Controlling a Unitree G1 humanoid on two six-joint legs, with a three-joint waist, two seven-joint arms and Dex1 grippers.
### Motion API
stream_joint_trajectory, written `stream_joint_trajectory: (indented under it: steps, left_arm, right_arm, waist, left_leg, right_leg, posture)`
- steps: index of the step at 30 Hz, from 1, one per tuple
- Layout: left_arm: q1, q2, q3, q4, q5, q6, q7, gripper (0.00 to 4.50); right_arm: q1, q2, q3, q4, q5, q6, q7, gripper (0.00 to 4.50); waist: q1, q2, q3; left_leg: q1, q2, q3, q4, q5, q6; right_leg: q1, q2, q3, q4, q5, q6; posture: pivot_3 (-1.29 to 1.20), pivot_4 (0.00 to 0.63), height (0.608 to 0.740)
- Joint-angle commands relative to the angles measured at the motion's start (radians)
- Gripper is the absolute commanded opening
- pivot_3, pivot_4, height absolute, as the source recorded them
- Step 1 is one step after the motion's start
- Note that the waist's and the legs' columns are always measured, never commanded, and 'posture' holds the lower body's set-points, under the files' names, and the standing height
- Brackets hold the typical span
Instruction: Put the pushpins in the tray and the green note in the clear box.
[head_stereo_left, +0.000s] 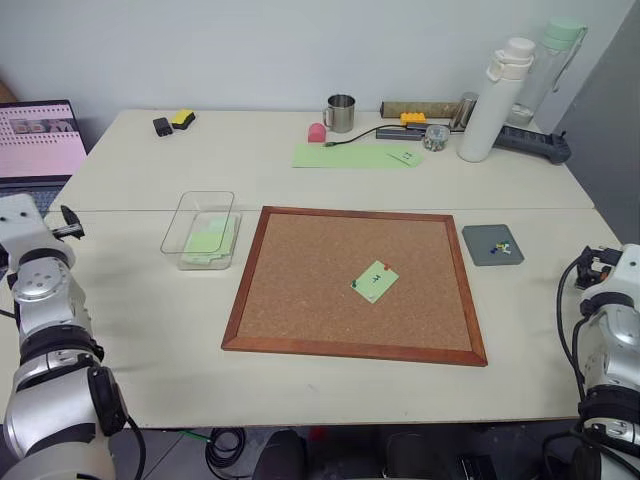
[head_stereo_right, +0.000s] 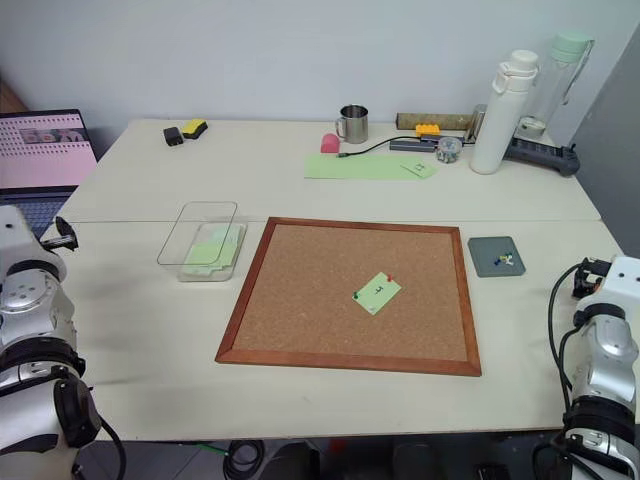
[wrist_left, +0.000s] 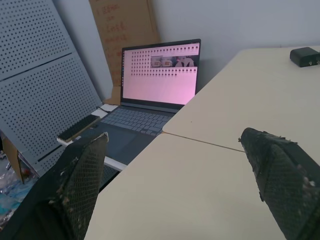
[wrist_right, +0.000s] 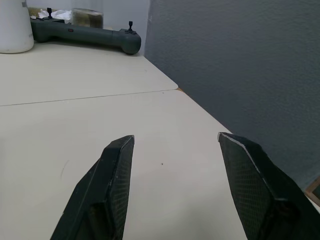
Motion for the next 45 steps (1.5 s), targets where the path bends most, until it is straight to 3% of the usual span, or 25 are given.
stream_joint_trajectory:
  steps: [1, 38, 42, 45]
  left_arm:
    - [-0.007, 0.025, 0.005, -0.007, -0.007, -0.026, -0.001, 4.5]
    - [-0.085, 0.017, -0.004, 0.029, -0.024, -0.061, -0.033, 4.5]
    - [-0.131, -0.009, 0.006, -0.042, -0.085, -0.036, -0.159, 4.5]
    - [-0.193, -0.08, -0.106, -0.276, -0.175, 0.106, -0.464, 4.5]
  right_arm:
    - [-0.009, -0.027, -0.022, -0.019, 0.008, -0.031, -0.006, 2.79]
    - [0.021, -0.037, -0.034, -0.056, 0.008, -0.026, -0.016, 2.79]
    - [0.025, -0.049, -0.005, -0.109, 0.003, -0.01, 0.025, 2.79]
    - [0.016, -0.062, 0.117, -0.28, 0.106, 0.101, 0.266, 2.79]
  waist:
    - [0.0, 0.0, 0.0]
    - [-0.001, 0.0, 0.0]
    - [0.0, 0.0, 0.0]
    - [0.003, 0.0, 0.0]
  left_leg:
    - [0.0, 0.0, 0.0, 0.0, 0.0, 0.0]
    - [0.0, 0.0, 0.0, 0.0, 0.0, 0.0]
    - [0.0, 0.0, 0.0, 0.0, 0.0, 0.0]
    - [-0.001, 0.0, 0.0, 0.0, 0.0, 0.0]
  right_leg:
    - [0.0, 0.0, 0.0, 0.0, 0.0, 0.0]
    - [0.0, 0.0, 0.0, 0.0, 0.0, 0.0]
    - [0.0, 0.0, 0.0, 0.0, 0.0, 0.0]
    - [0.0, 0.0, 0.0, 0.0, 0.0, 0.0]
  posture:
    - [0.0, 0.15, 0.74]
    - [0.0, 0.15, 0.74]
    - [0.0, 0.15, 0.74]
    - [0.0, 0.15, 0.74]
